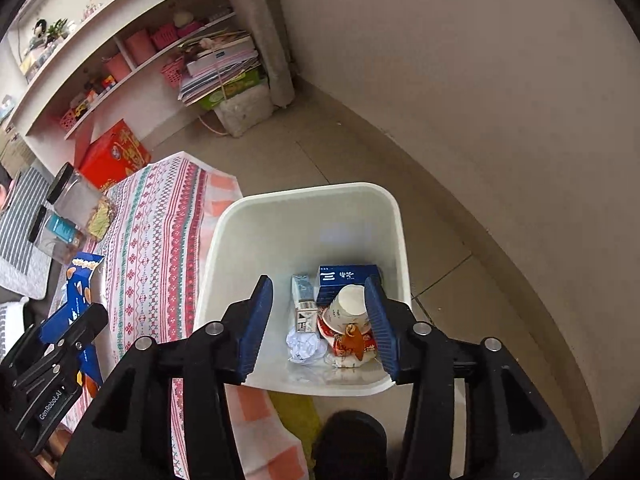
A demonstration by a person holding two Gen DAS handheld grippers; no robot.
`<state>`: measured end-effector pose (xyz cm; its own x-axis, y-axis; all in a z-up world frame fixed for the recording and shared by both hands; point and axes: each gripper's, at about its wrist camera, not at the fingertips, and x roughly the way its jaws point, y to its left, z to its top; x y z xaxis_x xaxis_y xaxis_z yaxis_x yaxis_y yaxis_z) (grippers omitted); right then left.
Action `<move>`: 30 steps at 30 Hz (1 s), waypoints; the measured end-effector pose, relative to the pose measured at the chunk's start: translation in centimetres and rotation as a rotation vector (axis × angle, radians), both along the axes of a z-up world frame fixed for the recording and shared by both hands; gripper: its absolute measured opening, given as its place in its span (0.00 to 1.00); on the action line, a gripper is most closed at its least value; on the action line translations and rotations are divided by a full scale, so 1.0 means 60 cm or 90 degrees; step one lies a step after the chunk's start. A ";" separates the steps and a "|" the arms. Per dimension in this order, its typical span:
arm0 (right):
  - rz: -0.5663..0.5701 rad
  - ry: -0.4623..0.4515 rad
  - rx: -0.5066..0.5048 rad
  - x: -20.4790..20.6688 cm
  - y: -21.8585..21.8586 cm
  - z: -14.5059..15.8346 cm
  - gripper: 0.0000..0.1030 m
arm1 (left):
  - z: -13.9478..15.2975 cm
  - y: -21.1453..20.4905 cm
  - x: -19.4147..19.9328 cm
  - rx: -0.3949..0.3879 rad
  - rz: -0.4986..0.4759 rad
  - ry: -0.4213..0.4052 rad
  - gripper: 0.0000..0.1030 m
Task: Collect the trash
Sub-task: 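Open left tool to drop the biscuit box into the white bin, then move both tools back over the table toward remaining trash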
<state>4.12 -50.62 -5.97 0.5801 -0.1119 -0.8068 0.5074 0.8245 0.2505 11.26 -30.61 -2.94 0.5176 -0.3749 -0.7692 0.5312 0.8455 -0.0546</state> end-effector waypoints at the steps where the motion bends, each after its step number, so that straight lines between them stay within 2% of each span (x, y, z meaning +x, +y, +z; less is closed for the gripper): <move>1: -0.005 0.000 0.001 -0.004 -0.005 -0.001 0.49 | 0.000 -0.010 -0.001 0.001 -0.005 0.000 0.54; 12: -0.060 0.005 -0.013 -0.056 -0.060 0.003 0.67 | -0.004 -0.127 -0.024 0.020 -0.063 -0.011 0.54; 17: -0.107 0.018 -0.062 -0.086 -0.081 0.012 0.76 | -0.005 -0.170 -0.031 0.022 -0.080 -0.005 0.57; 23: -0.125 0.022 -0.090 -0.092 -0.085 0.018 0.85 | 0.001 -0.180 -0.034 0.024 -0.075 -0.004 0.64; 26: -0.124 0.021 -0.097 -0.090 -0.081 0.021 0.89 | 0.004 -0.169 -0.035 0.026 -0.062 -0.014 0.70; 30: -0.121 0.013 -0.099 -0.087 -0.066 0.027 0.93 | 0.007 -0.146 -0.029 0.025 -0.040 -0.017 0.71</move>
